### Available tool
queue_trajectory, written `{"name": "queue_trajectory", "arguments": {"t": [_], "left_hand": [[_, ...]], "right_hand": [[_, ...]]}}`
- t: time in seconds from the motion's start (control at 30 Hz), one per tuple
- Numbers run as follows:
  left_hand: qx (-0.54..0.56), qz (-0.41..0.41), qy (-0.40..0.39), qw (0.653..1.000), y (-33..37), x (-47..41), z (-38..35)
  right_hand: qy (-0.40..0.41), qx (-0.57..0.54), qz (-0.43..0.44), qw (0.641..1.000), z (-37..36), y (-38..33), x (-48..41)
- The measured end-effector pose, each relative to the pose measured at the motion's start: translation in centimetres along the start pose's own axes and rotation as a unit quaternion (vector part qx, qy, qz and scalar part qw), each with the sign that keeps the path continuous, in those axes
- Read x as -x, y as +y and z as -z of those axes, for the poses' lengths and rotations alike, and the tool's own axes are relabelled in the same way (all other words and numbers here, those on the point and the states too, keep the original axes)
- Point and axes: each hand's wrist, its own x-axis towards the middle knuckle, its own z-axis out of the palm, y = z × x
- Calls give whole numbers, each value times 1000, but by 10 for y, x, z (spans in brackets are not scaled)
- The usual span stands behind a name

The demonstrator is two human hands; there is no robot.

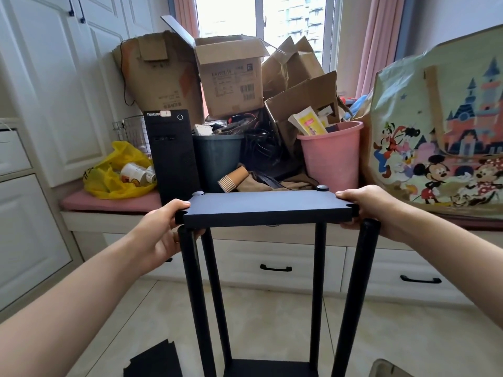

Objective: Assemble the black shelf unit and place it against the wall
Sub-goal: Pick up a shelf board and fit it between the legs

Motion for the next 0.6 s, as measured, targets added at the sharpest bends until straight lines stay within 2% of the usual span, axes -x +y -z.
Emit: {"name": "queue_trajectory", "arguments": {"t": [0.1,0.23,0.4,0.6], "left_hand": [[-2,1,-9,1000,-1,-1,2],[-9,3,-16,1000,-1,1,2],[-56,-38,8,998,-1,3,-3],[-82,-27,-22,996,4,1,-1]], "right_hand": [[-4,16,-9,1000,1,1,-2],[-19,-40,-32,999,-1,0,0],[-33,-92,-86,991,1,4,2],[-31,-115,-113,986,1,6,1]]}}
